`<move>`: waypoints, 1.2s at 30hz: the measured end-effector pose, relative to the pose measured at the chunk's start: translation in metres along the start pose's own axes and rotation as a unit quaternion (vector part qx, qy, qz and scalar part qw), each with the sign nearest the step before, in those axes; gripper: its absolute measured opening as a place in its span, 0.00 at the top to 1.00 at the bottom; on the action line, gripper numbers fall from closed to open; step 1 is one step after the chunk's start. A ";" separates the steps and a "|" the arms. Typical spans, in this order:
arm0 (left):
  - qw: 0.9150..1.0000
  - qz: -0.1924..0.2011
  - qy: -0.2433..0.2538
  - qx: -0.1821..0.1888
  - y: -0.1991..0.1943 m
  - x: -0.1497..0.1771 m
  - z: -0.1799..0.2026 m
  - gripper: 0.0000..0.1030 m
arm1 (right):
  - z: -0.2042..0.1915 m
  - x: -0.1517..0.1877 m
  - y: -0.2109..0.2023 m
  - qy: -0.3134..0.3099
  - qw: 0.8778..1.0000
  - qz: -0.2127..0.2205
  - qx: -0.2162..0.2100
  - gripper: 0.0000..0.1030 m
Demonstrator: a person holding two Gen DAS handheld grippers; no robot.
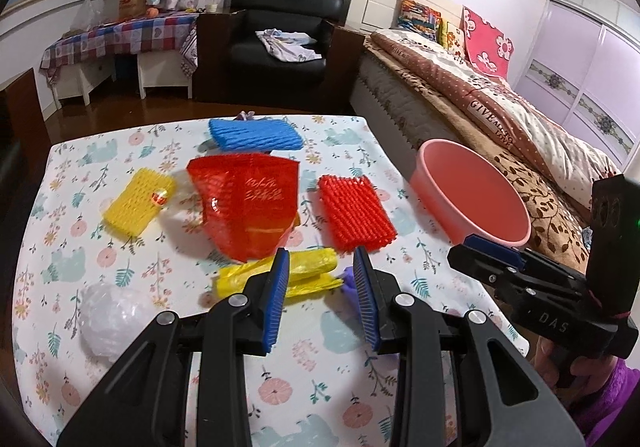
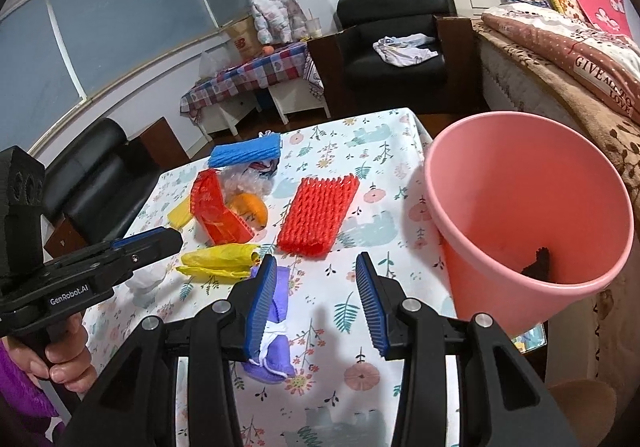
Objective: Collect trash
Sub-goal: 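Grasp the purple cloth bundle with the right tool while the left tool nears the yellow bag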
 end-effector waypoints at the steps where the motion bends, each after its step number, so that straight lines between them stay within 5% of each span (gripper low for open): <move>1: 1.000 0.000 -0.001 -0.001 -0.001 0.001 -0.002 0.68 | -0.001 0.000 0.000 -0.001 1.000 0.000 -0.001 0.61; 24: 0.999 -0.007 -0.034 -0.036 -0.027 0.027 -0.045 0.68 | -0.011 0.009 0.000 -0.005 1.000 -0.013 -0.028 0.61; 36: 0.999 -0.024 -0.028 -0.028 -0.025 0.036 -0.055 0.68 | -0.039 0.037 0.020 -0.042 0.995 -0.071 -0.056 0.61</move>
Point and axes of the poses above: each gripper's, at about its wrist camera, not at the fingertips, and y roughly the way its jaws point, z to its right, x to its underside, the point moved 9 cm from there along y, roughly the way its jaws point, and after that the axes turned 4 degrees about z, right-handed, at the moved point
